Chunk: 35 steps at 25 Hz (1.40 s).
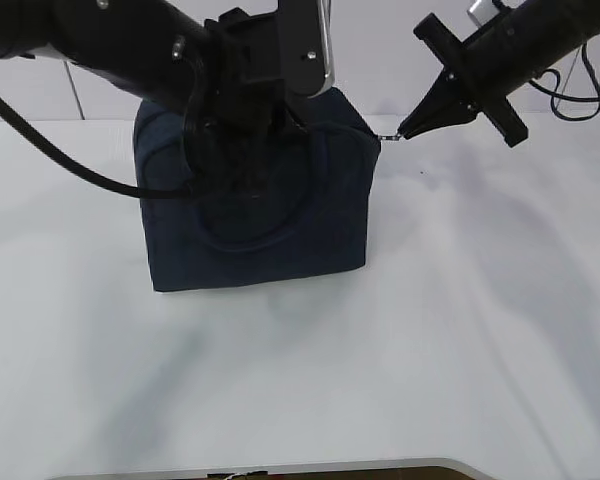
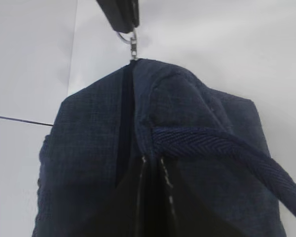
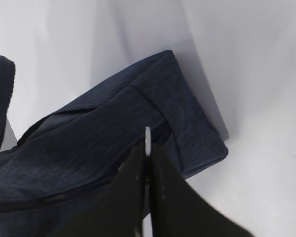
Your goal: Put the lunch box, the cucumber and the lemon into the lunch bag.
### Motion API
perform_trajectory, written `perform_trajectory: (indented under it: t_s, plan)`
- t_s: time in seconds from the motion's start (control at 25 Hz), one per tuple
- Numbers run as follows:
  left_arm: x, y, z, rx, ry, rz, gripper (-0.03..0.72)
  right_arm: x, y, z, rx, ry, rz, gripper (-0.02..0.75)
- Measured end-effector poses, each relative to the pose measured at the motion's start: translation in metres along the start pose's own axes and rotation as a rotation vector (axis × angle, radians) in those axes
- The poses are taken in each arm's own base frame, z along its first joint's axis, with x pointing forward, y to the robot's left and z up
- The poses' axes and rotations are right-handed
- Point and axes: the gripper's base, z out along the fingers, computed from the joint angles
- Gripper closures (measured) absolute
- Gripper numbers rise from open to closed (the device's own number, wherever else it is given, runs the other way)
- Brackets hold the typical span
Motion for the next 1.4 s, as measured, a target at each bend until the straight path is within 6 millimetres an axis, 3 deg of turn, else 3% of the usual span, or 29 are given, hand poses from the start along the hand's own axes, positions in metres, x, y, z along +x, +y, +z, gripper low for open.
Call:
perform_trajectory:
  t_s: [0.44,0.84,1.4]
  plan:
    - [-0.001,0.002,0.000,-0.025,-0.016,-0.008,0.694,-0.004,-0.019,0.012,0.129,0.025,-0.062,0.733]
    - [-0.003,0.004,0.000,-0.051,-0.031,-0.011,0.694,-0.009,-0.036,0.036,0.175,0.072,-0.149,0.733]
    - [-0.003,0.004,0.000,-0.052,-0.031,-0.011,0.694,-0.012,-0.037,0.041,0.152,0.069,-0.215,0.733]
